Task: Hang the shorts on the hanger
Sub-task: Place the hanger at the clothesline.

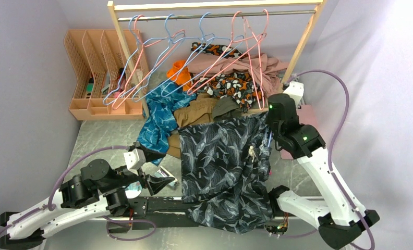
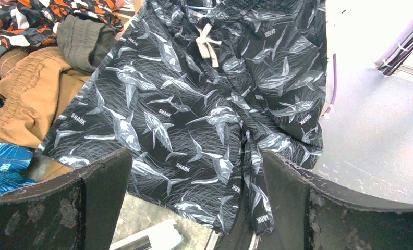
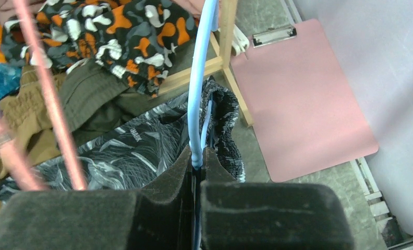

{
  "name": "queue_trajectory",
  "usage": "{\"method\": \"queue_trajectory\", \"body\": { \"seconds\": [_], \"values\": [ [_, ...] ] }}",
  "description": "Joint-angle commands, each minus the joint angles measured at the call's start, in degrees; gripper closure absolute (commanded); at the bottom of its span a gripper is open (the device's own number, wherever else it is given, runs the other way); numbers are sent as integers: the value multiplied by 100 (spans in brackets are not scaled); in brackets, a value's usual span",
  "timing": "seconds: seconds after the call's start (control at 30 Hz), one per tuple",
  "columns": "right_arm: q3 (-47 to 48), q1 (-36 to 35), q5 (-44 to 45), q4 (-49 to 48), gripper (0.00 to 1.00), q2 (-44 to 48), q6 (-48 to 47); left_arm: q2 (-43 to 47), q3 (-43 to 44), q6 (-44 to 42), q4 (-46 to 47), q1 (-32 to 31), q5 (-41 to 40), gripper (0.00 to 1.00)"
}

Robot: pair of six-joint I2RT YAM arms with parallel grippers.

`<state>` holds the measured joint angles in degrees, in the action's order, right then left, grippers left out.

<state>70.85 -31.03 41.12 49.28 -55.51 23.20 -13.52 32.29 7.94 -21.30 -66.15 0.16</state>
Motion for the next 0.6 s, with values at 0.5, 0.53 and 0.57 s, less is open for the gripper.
{"method": "queue_trajectory", "body": {
  "seconds": [0.5, 0.53, 0.57],
  "values": [
    [-750, 2677, -3027, -3520, 100, 280, -248, 78, -13, 42, 8, 23, -16, 1],
    [-718, 2701, -3144, -3639, 100, 232, -299, 90, -13, 41, 10, 21, -24, 1],
    [-685, 2714, -3252, -3738, 100, 187, -350, 98, -17, 42, 12, 23, -27, 1]
  ]
}}
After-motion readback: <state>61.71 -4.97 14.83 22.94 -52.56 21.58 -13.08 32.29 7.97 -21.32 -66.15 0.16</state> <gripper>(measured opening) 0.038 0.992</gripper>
